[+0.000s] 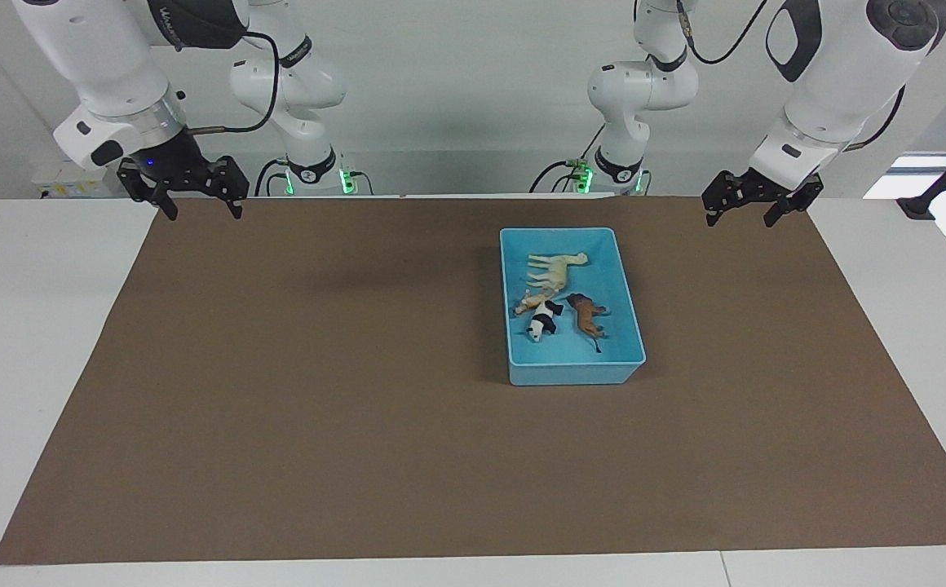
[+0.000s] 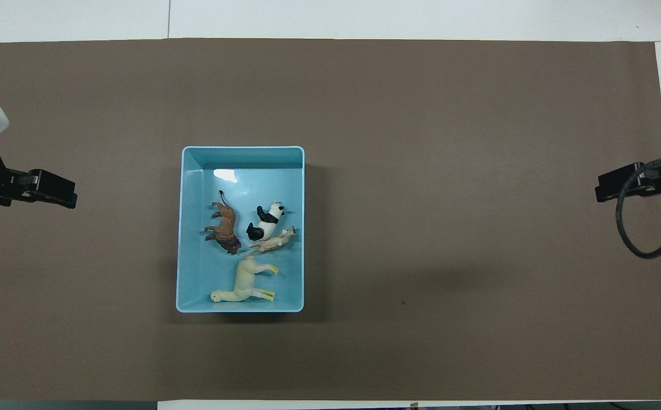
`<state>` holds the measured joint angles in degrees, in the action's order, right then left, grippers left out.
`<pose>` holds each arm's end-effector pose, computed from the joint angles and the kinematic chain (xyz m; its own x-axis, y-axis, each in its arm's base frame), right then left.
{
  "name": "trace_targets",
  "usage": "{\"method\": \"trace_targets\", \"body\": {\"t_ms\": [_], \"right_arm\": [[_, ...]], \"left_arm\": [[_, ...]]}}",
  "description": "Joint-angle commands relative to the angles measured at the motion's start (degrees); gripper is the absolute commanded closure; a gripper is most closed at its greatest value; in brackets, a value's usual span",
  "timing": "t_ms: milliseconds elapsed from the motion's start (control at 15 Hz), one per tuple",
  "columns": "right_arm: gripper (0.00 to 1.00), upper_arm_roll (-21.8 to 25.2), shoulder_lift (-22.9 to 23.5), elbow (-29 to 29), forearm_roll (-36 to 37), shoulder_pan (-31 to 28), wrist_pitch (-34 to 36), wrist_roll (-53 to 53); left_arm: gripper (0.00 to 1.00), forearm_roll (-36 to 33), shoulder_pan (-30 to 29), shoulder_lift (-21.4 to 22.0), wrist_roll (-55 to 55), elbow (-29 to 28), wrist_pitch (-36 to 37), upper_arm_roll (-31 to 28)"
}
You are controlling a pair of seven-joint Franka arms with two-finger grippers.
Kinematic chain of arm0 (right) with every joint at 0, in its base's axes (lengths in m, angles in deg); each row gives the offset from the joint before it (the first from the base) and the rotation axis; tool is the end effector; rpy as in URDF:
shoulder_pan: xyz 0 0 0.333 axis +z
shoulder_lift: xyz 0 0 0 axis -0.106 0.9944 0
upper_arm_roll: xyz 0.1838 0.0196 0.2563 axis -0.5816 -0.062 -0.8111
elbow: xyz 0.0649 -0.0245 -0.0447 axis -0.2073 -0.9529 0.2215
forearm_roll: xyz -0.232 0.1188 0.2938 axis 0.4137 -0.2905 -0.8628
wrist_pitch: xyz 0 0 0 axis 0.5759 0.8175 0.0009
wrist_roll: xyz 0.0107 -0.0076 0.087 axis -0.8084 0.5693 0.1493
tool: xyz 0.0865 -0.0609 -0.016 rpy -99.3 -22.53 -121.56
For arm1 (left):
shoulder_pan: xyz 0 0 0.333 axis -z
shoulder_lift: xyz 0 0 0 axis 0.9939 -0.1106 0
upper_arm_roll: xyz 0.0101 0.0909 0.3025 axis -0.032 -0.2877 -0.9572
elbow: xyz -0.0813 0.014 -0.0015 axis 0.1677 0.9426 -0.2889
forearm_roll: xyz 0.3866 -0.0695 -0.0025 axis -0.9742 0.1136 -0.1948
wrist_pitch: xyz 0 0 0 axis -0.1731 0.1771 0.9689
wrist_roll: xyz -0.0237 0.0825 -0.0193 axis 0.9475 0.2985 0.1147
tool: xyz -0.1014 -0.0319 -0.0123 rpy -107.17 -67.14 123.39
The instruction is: Put all toys into storage box
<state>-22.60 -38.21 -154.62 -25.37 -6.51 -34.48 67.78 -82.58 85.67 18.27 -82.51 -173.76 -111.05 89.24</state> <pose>0.5321 -0.0020 0.6154 0.9959 0.0086 -0.0905 0.0097 -0.9999 0.0116 0.5364 -0.0443 0.5975 0.9877 -0.1123 -0.1086 -0.1141 -0.9934 -0.0112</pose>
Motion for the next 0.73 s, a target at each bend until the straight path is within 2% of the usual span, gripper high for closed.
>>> {"method": "trace_targets", "body": {"t_ms": [0,200,667], "right_arm": [[0.0,-0.35,-0.49,-1.18,0.35,-0.81,-0.17,0.69],[0.0,-0.35,-0.57,-2.23,0.26,-0.63,-3.32,-0.19],[0.0,-0.44,-0.49,-2.14,0.26,-0.01,-3.95,-4.23]], "left_arm": [[0.0,0.31,0.09,1.02,-0.5,-0.24,0.99,-0.36],[0.0,0.31,0.09,1.02,-0.5,-0.24,0.99,-0.36],[0.0,0.31,0.09,1.02,-0.5,-0.24,0.99,-0.36]]}}
